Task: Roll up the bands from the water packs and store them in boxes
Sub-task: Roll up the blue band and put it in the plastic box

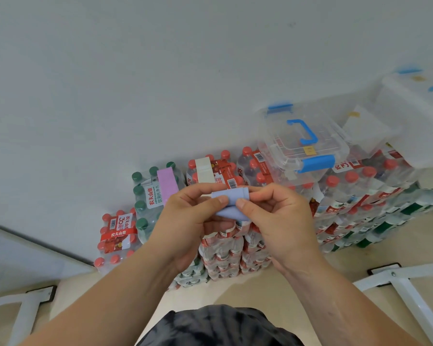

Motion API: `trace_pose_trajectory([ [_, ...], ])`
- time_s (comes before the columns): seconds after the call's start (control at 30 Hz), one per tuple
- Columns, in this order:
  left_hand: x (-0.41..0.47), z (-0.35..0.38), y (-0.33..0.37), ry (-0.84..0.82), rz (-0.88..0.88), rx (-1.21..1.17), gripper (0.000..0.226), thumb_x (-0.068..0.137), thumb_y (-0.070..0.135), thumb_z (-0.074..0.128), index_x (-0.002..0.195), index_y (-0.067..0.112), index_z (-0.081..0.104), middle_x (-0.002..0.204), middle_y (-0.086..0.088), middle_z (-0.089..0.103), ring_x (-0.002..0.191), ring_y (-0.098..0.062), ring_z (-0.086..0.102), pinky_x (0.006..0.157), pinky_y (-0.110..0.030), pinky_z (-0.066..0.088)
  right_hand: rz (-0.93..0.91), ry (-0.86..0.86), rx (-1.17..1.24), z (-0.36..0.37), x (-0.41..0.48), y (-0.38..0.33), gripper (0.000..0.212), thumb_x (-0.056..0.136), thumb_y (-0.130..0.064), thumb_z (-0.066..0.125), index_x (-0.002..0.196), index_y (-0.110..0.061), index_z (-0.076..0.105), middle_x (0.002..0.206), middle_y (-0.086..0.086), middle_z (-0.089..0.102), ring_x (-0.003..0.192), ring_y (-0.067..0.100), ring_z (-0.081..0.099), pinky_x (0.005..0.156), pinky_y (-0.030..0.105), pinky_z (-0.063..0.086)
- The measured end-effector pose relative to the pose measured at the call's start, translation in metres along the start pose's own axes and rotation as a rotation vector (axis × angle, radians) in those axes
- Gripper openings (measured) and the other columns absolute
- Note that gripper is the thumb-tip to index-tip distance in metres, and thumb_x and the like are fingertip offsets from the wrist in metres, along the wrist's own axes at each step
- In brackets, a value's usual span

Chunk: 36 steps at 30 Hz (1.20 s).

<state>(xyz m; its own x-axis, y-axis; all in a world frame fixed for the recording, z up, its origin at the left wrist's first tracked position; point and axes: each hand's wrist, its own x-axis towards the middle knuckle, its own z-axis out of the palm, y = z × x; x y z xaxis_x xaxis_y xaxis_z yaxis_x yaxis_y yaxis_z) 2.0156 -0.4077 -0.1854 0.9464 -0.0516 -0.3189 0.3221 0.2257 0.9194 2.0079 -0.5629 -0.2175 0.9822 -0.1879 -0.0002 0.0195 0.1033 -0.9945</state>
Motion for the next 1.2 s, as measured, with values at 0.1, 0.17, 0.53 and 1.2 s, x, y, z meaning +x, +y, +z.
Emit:
trace_pose_trajectory([
  [0.1, 0.007, -0.003, 0.001, -0.026, -0.024, -0.025, 0.019, 0.078, -0.003, 0.07, 0.093, 0.006, 0.075, 0.098, -0.022, 0.073, 0.08, -0.034, 0.073, 0.067, -0.034, 0.063, 0.011, 0.0, -0.041, -0.003, 0.0, -0.001, 0.012, 0.08, -0.016, 0.082, 0.077, -0.014, 0.071, 0.078, 0.008, 0.076, 0.076, 0.029, 0.074, 0.071, 0.045, 0.061],
  [0.17, 0.011, -0.005, 0.001, -0.056, -0.024, -0.019, 0.02, 0.078, -0.007, 0.068, 0.091, 0.006, 0.075, 0.099, -0.023, 0.072, 0.082, -0.035, 0.073, 0.068, -0.035, 0.063, 0.025, 0.004, -0.056, -0.002, 0.0, -0.004, 0.018, 0.078, -0.028, 0.081, 0.076, -0.013, 0.071, 0.074, 0.007, 0.075, 0.072, 0.026, 0.074, 0.068, 0.043, 0.061],
  [0.53, 0.06, -0.025, 0.015, -0.267, -0.126, -0.014, 0.029, 0.073, 0.011, 0.073, 0.102, 0.007, 0.074, 0.098, -0.025, 0.074, 0.081, -0.033, 0.074, 0.071, -0.036, 0.063, -0.025, 0.071, -0.164, 0.017, 0.023, -0.004, 0.013, 0.081, 0.004, 0.077, 0.077, -0.001, 0.066, 0.095, -0.003, 0.079, 0.085, 0.018, 0.075, 0.078, 0.031, 0.061],
  [1.2, 0.14, -0.048, 0.041, -0.769, -0.061, 0.147, 0.029, 0.094, 0.004, 0.063, 0.113, 0.022, 0.075, 0.102, -0.007, 0.078, 0.092, -0.029, 0.075, 0.088, -0.042, 0.06, -0.153, 0.454, -0.59, 0.082, 0.043, -0.028, 0.026, 0.084, -0.01, 0.078, 0.092, -0.034, 0.077, 0.09, -0.02, 0.076, 0.087, 0.005, 0.072, 0.075, 0.012, 0.052],
])
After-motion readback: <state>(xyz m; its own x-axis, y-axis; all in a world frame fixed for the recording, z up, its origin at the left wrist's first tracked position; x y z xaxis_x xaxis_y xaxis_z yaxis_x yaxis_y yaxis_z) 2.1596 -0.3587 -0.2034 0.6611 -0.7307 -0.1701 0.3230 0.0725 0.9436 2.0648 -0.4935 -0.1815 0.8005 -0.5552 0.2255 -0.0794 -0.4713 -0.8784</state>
